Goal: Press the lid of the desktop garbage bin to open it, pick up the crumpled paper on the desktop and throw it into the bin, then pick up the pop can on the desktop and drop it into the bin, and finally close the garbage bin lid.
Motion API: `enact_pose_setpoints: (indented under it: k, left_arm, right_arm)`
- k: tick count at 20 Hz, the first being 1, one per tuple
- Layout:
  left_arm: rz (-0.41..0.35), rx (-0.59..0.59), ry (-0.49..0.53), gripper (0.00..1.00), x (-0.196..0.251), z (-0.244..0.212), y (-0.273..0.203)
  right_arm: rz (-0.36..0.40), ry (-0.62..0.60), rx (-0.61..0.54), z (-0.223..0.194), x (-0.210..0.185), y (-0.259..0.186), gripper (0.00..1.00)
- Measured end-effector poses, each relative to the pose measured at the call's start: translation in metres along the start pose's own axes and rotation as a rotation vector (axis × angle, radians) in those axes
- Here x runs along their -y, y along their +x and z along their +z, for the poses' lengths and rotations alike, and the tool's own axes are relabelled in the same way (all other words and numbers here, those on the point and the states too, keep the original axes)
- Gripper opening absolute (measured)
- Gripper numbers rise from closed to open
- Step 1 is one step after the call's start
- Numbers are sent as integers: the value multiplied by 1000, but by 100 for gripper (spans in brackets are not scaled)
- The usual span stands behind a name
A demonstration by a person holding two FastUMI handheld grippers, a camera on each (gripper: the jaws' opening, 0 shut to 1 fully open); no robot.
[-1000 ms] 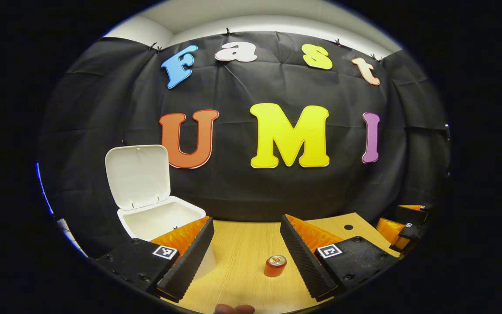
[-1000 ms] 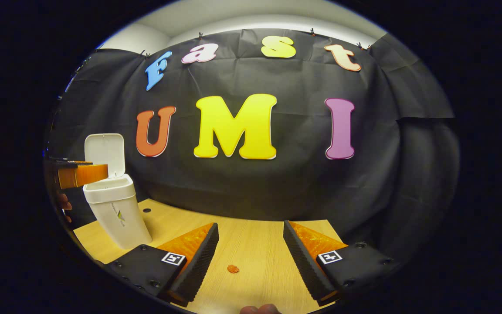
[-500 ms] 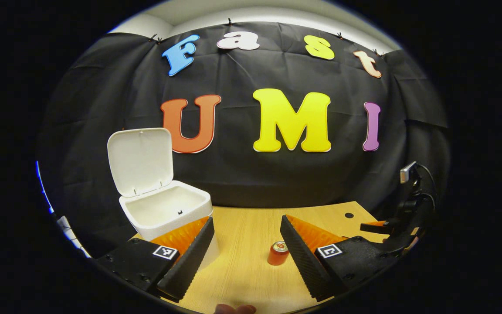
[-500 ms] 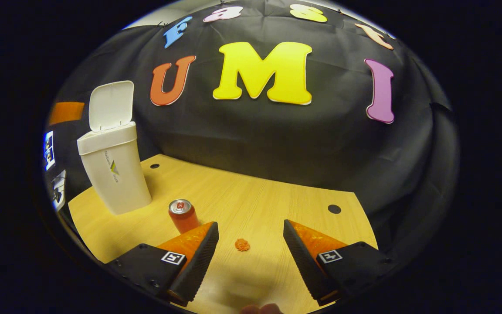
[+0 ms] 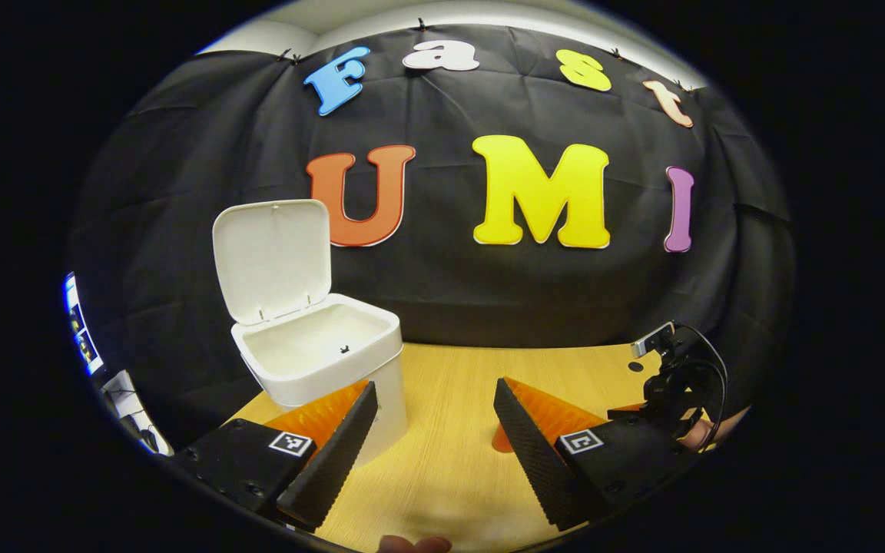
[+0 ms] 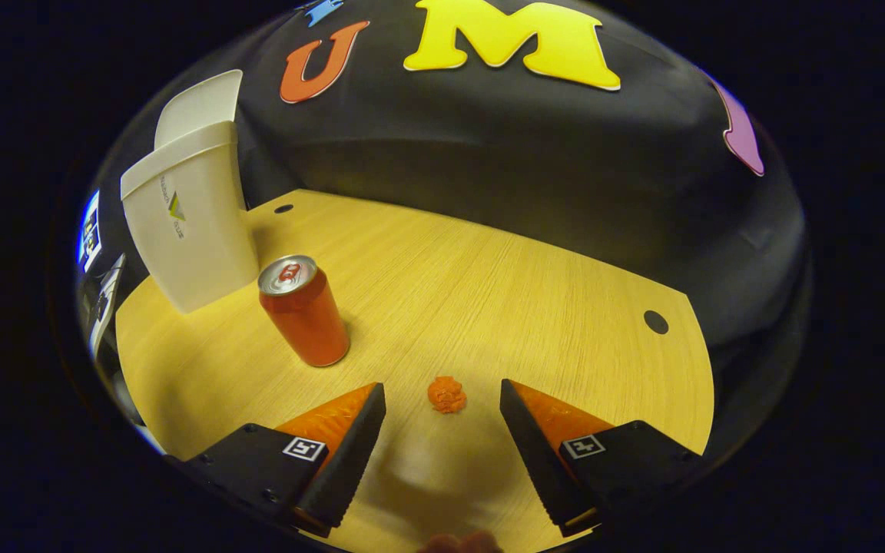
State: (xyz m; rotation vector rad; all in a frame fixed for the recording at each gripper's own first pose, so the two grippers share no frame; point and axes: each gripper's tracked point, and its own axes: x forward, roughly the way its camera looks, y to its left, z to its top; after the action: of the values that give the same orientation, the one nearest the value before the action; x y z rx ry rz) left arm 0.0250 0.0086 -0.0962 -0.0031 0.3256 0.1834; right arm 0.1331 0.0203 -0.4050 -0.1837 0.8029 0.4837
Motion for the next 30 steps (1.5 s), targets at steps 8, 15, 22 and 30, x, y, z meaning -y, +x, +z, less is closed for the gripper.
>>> enact_pose_setpoints:
  k: [8, 15, 22, 30]
  left_arm:
    - [70, -30, -17, 100, -27, -12, -9]
    - [73, -39, -20, 100, -32, -16, -8]
    - [52, -29, 28, 100, -32, -15, -11]
    - [22, -6, 34, 100, -37, -14, -5]
  right_arm:
    - [11, 10, -105, -26, 4, 47, 96]
    - [37, 79, -93, -21, -1, 55, 82]
    - [3, 70, -113, -20, -6, 53, 20]
    - [3, 165, -21, 30, -18, -6, 20]
